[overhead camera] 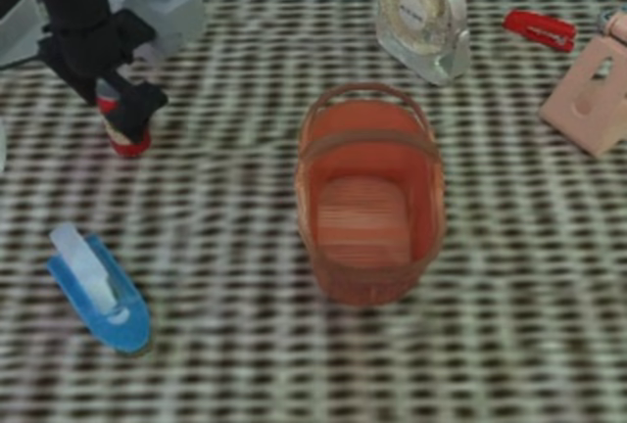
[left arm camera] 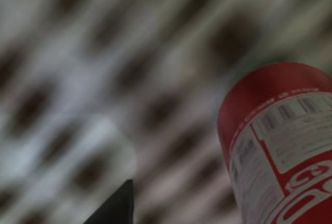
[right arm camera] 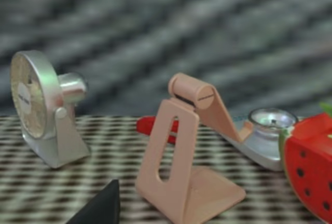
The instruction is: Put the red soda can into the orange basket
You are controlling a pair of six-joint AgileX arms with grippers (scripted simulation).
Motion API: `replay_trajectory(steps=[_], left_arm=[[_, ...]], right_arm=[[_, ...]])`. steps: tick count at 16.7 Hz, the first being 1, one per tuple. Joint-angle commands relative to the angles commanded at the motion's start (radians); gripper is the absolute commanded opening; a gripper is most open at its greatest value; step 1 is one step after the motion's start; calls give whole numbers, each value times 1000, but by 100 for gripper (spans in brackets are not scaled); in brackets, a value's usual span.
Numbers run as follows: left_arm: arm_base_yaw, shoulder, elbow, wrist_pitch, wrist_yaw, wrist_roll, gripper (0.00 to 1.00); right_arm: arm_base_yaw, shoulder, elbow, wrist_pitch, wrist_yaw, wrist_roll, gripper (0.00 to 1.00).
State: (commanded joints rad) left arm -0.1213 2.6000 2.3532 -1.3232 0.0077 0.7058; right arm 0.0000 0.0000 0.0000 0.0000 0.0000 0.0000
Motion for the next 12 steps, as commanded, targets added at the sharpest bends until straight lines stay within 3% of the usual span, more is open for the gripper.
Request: replay_trajectory(steps=[10,12], left_arm=[[0,0,0,0,0,0,2],[0,0,0,0,0,0,0]], right_arm=[[0,0,0,0,0,0,100],[0,0,0,0,0,0,100]])
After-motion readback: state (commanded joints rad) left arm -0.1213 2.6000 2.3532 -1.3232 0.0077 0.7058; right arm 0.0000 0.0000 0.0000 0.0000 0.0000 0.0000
